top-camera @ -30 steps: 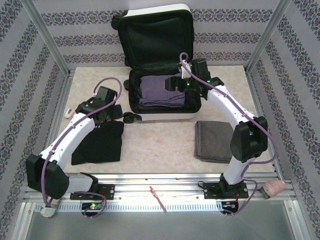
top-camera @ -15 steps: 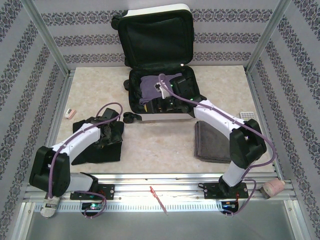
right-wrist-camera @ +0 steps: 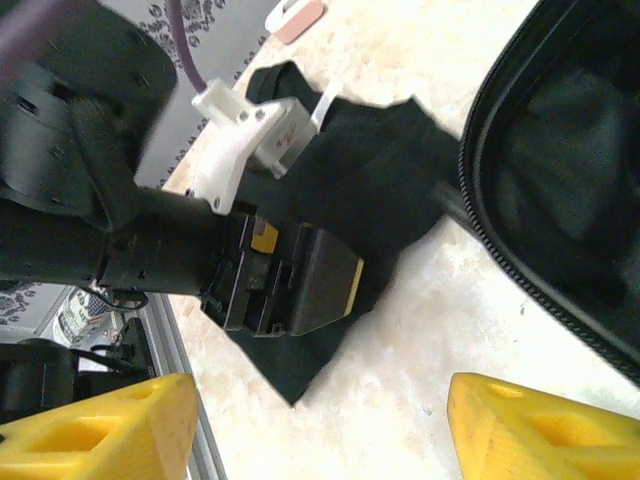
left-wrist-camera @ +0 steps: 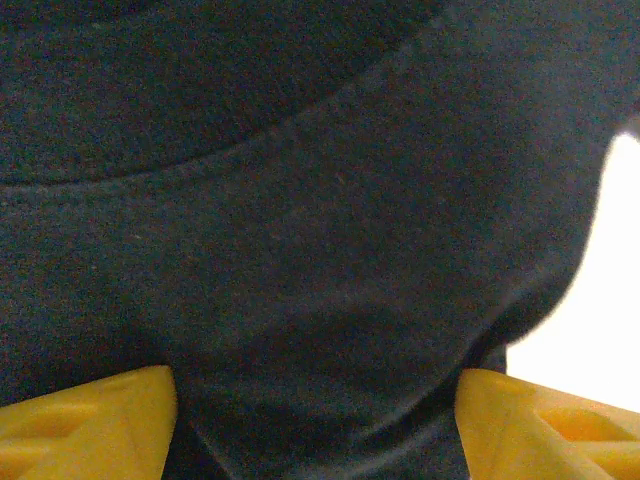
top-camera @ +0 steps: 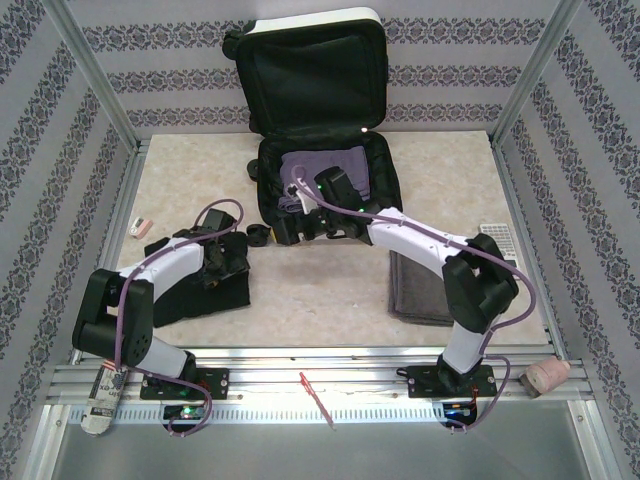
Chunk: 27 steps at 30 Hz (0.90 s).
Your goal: Pack the luggage
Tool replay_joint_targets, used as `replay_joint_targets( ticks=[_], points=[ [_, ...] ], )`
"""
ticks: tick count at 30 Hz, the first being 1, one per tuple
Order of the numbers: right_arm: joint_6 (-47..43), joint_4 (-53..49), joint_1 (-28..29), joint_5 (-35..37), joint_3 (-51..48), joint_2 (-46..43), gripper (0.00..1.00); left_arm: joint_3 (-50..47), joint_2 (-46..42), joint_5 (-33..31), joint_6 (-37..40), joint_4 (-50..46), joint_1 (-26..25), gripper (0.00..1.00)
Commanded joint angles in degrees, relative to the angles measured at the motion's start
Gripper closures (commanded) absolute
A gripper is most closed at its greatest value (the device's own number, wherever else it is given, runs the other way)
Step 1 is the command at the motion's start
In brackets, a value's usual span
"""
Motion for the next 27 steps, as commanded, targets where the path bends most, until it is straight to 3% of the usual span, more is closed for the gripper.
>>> replay_joint_targets(
  ticks=[1,10,17,27],
  points=[
    [1.80,1.56,0.96,0.24,0.08,2.14,0.33,1.85,0.02,4.19,0.30,4.42,0.97,0.27],
    [2.39,2.93,2.88,1.56,0.45,4.41,0.33,1.98,-12.90,0.79,2.24,-9.63,7.35,0.24],
    [7.98,7.15,5.73,7.64,-0.48,6.85,0.36,-2.20,-24.56,2.32,2.66,-14.27,18.17,0.23],
    [17.48,17.43,9.67,9.67,-3.53,10.34,0.36,-1.59,-25.94,-1.87,8.69,-16.26,27.49,0.24]
  ],
)
